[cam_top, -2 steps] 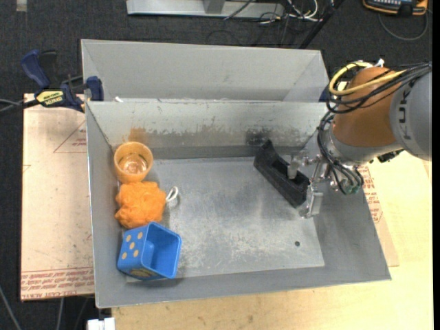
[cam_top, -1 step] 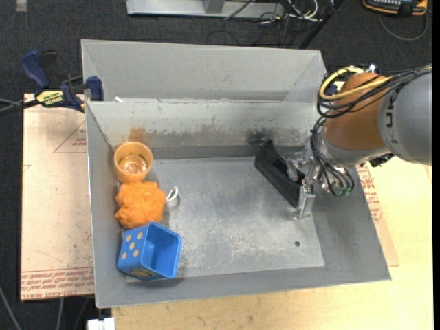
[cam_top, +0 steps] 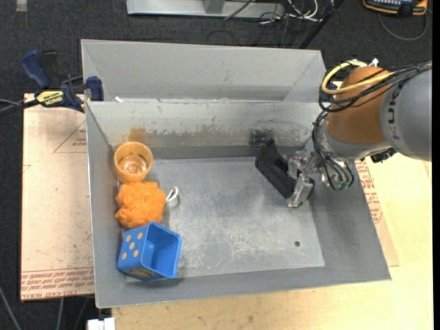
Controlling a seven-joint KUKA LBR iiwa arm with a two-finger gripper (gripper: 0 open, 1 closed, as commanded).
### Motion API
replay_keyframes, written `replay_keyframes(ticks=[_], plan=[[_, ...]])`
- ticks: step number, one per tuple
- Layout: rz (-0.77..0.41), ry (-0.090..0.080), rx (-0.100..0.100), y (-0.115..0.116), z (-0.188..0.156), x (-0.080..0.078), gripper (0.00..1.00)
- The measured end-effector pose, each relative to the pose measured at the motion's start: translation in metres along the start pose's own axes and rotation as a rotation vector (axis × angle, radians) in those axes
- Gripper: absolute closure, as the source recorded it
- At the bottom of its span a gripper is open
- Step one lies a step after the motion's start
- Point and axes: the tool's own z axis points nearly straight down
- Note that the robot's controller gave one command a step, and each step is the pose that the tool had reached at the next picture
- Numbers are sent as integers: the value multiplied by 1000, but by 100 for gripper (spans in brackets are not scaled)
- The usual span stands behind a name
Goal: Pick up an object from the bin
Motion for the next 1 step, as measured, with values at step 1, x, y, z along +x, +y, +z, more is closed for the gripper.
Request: replay_keyframes(ticks=[1], plan=[[-1,0,0,0,0,0,100]])
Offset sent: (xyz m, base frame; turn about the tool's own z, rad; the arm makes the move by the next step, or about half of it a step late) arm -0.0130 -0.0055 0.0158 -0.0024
